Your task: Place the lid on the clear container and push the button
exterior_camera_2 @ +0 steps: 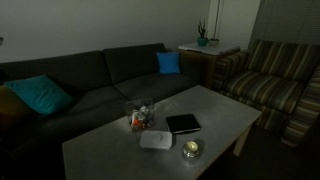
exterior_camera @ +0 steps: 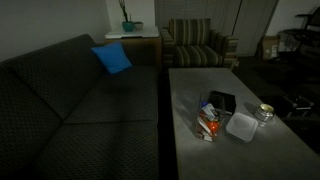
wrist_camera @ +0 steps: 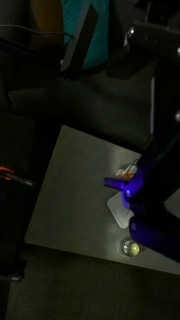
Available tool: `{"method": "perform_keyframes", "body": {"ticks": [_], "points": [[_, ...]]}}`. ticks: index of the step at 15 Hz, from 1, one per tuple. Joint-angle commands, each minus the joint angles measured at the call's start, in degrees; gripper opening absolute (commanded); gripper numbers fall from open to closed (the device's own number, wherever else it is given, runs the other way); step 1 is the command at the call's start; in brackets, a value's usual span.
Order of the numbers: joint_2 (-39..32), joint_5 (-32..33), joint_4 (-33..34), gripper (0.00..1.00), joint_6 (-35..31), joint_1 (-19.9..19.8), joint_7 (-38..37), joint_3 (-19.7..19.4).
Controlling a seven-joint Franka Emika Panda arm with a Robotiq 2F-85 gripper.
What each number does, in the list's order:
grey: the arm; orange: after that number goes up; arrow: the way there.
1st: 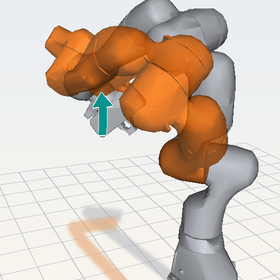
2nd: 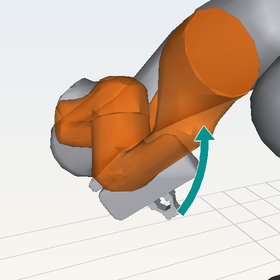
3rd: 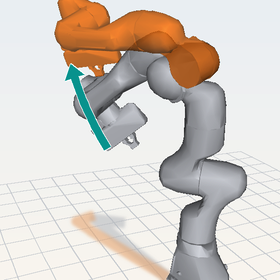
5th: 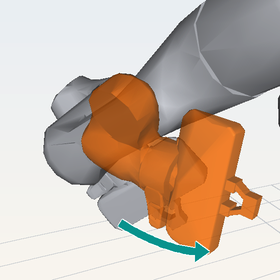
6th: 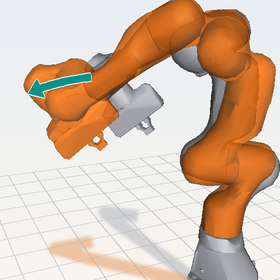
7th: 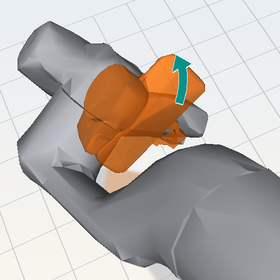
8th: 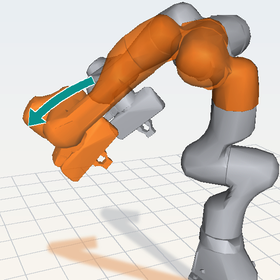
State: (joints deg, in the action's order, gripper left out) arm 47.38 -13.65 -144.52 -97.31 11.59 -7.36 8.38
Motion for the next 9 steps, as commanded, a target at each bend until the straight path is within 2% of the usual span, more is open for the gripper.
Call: {"method": "perform_keyframes", "body": {"ticks": [1,9], "points": [[-4.08,-0.86,-0.82,1.00,-3.17,-0.94,3.58,-0.45],[-18.02,-1.06,-3.59,1.00,-13.09,-1.14,8.46,-3.09]]}}
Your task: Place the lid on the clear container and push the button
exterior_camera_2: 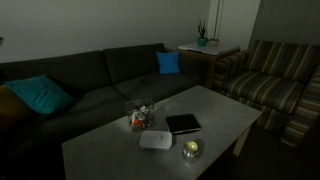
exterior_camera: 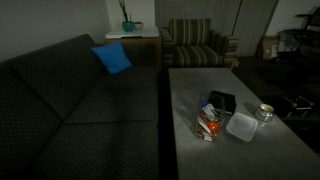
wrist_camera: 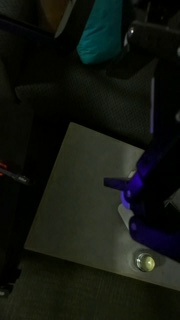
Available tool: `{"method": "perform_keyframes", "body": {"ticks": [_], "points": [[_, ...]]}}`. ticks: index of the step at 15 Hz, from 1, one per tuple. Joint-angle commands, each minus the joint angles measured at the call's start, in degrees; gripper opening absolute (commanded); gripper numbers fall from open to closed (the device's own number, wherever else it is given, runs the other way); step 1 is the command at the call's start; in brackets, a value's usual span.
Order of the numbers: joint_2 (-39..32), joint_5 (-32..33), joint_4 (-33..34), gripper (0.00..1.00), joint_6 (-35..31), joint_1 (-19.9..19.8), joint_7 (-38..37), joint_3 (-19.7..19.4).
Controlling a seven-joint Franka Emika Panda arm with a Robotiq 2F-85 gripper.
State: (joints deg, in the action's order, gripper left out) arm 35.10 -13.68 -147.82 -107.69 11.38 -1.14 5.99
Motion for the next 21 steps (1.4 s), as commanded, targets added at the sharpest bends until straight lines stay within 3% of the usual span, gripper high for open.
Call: {"method": "perform_keyframes", "body": {"ticks": [1,2,3,10,14,17,19,20,21], "points": [[-7.90,-0.71,-0.28,1.00,-2.95,-1.10,2.08,-0.82],[-9.81,-0.47,-0.32,1.00,-3.19,-1.16,2.17,-0.93],[-5.82,-0.25,-0.45,1.00,-1.77,-0.82,0.68,-0.25],[-4.95,-0.54,-0.38,1.00,-2.14,-0.57,0.91,-0.15],[-3.63,0.52,-4.02,1.00,-14.77,-1.30,-0.68,1.33],[-7.98,1.38,-5.98,1.00,-25.51,-1.77,-0.93,1.17],[-15.45,4.24,-4.99,1.00,-27.67,-3.44,-1.96,1.07],[-7.97,2.02,-6.16,1.00,-24.67,-1.09,-1.20,0.36],[-10.32,3.08,-6.28,1.00,-25.61,-1.77,-1.58,0.36]]}}
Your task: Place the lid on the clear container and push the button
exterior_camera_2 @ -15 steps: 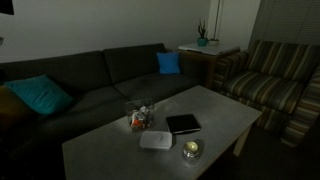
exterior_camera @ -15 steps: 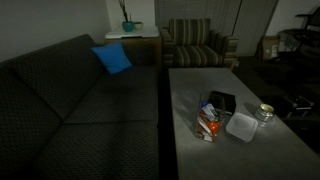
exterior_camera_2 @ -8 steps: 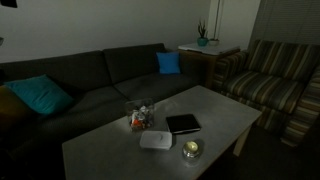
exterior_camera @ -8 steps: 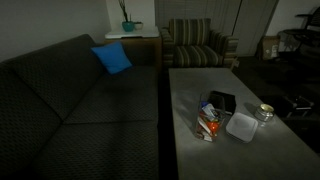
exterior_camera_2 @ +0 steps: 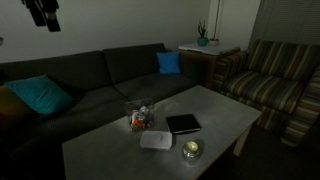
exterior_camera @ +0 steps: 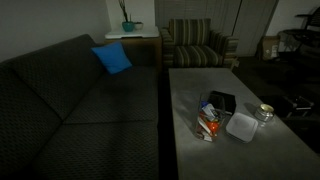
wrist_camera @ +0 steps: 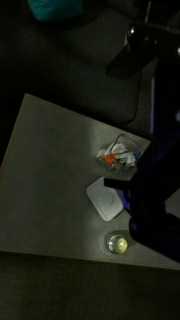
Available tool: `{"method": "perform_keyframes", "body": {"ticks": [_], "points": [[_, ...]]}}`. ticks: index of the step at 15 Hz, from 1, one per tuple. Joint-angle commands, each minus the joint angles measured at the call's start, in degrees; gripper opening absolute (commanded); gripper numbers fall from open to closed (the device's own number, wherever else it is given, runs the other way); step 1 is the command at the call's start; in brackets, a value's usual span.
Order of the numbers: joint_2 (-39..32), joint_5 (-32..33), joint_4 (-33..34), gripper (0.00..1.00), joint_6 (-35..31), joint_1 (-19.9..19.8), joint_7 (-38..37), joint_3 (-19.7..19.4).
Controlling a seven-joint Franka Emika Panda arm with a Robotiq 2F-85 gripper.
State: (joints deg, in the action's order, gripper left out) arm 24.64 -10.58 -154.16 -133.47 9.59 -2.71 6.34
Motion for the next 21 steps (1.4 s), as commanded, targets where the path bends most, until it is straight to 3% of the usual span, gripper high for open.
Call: {"method": "perform_keyframes", "body": {"ticks": [1,8,10,14,17,18,19,20,21], "points": [[-2.04,0.36,0.18,1.00,-0.71,-0.45,-0.03,-0.01],[-3.98,0.40,0.30,1.00,-2.17,-0.60,0.17,0.06],[-5.25,1.79,-0.11,1.00,-6.53,-0.89,0.85,0.40],[-12.98,2.89,-0.09,1.00,-24.69,-1.32,1.44,-0.34],[-23.69,2.61,2.41,1.00,-39.00,-1.28,1.00,-0.70],[-27.07,4.03,3.39,1.00,-41.55,-2.10,-0.32,-0.48],[-30.51,11.24,4.28,1.00,-42.44,-5.54,-7.11,0.48],[-22.35,5.13,0.92,1.00,-38.81,-2.00,-1.78,-0.24],[-25.07,6.46,1.48,1.00,-40.07,-2.61,-3.05,-0.27]]}}
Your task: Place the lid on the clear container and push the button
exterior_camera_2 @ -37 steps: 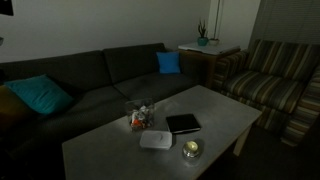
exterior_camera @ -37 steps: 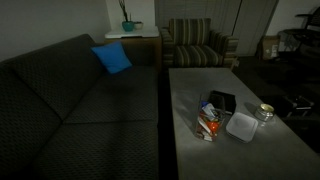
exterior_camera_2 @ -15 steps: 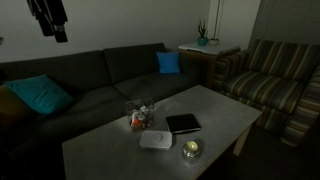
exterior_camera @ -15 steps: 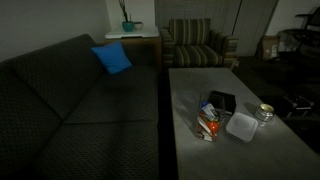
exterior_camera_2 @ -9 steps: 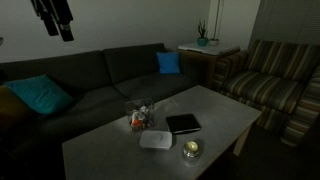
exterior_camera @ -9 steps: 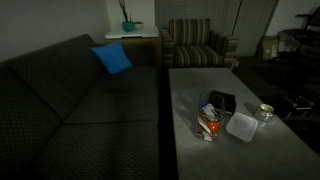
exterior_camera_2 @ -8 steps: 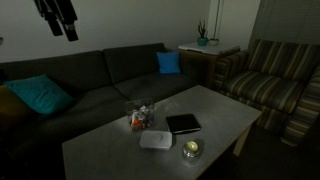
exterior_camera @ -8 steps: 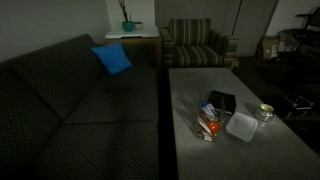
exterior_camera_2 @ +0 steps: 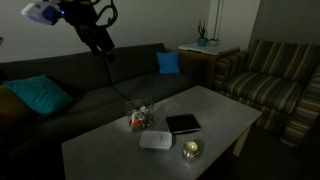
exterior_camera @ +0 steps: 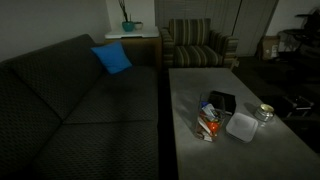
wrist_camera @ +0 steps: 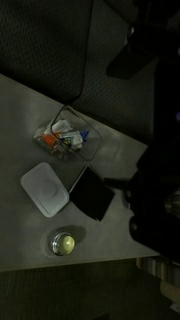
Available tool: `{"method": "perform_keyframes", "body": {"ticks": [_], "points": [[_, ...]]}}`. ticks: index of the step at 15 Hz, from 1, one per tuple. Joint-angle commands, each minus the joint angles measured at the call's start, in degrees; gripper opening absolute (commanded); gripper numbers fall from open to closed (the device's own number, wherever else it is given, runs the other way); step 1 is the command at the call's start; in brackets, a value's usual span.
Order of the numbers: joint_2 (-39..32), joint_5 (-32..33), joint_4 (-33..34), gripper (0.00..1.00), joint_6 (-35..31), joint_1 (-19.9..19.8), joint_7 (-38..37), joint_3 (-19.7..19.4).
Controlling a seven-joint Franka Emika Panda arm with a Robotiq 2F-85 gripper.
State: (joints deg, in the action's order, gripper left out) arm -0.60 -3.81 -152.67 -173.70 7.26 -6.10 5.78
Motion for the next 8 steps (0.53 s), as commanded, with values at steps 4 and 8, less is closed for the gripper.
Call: {"method": "perform_keyframes", "body": {"ticks": [4,8], "points": [[1.29,-0.70,0.35,1.00,0.46,0.09,0.64,0.40],[0.21,2.27,1.03,1.00,-1.89,-0.65,0.73,-0.13]]}}
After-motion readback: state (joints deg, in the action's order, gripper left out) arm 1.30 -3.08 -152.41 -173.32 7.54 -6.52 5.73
